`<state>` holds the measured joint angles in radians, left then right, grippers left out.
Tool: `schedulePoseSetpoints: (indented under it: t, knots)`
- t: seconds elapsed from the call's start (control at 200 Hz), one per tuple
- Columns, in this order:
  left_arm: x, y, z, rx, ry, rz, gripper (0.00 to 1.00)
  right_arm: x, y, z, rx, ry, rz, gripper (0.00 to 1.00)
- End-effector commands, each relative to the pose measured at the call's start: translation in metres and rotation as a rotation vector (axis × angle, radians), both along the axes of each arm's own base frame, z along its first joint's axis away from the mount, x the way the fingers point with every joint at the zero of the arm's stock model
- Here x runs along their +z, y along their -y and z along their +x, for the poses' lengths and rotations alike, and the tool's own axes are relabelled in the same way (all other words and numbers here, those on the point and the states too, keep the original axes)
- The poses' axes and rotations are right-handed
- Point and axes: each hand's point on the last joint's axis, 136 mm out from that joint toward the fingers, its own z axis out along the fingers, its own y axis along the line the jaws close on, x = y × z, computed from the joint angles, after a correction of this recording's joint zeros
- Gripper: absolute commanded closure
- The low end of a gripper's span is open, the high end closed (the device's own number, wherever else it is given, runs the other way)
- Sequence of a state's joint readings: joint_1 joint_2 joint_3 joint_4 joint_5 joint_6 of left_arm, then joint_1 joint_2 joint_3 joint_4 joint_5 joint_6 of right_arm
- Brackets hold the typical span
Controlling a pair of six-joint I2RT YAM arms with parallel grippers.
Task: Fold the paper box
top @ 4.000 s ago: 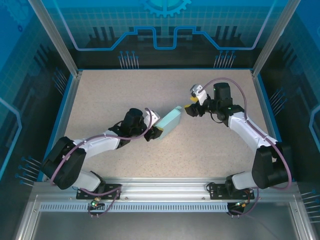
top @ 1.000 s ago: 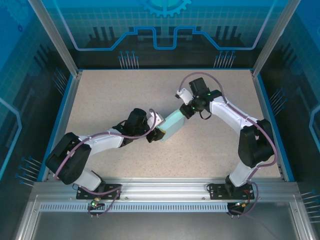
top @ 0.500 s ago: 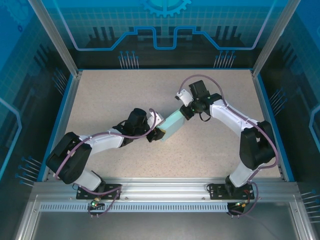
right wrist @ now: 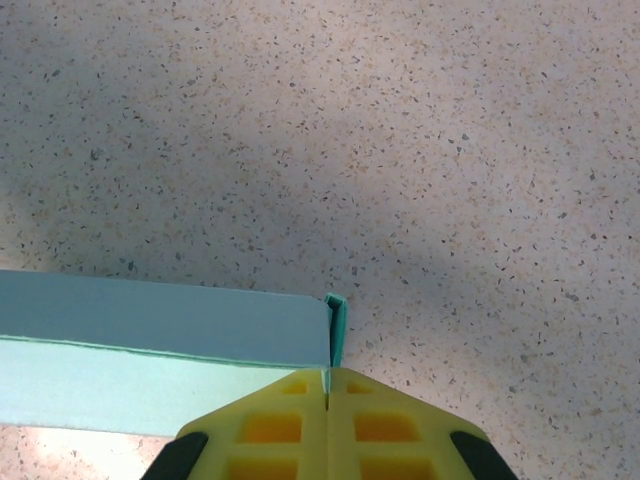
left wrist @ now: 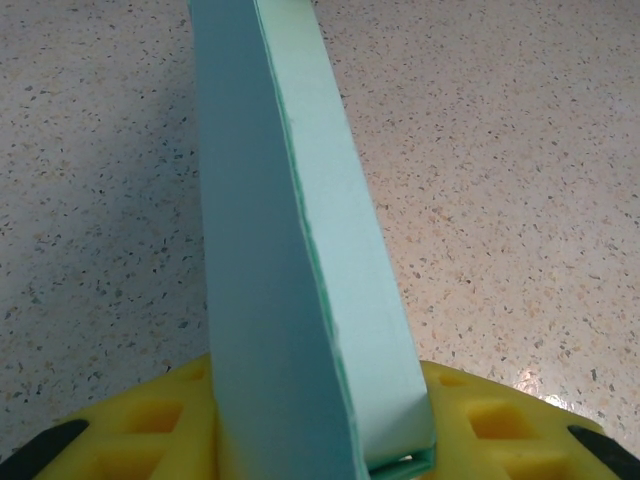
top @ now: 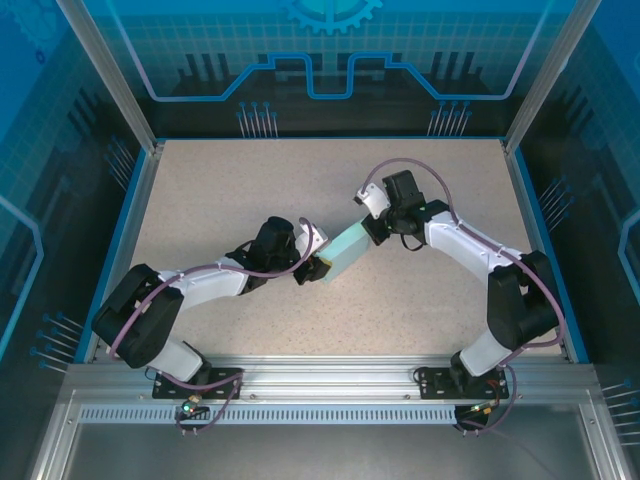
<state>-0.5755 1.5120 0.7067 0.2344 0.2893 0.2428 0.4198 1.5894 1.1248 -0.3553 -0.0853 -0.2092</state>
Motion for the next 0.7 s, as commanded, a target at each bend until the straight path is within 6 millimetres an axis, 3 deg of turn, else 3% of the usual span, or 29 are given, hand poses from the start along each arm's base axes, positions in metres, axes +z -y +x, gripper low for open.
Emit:
schedulePoseSetpoints:
  t: [0.0,0.435,0.695]
  knots:
    - [-0.007,-0.006,0.001,0.031,-0.019,0.024,0.62,-0.006,-0.004,-0.018,0.003,-0.049,0.007,0.97]
    - [0.01,-0.007,-0.001,0.045,0.013,-0.025,0.35,-0.011,-0.009,-0.023,-0.025,-0.026,-0.018,0.97]
    - [0.028,-0.015,-0.003,0.098,0.023,-0.082,0.24,-0.007,-0.007,-0.023,-0.071,-0.017,-0.02,0.98]
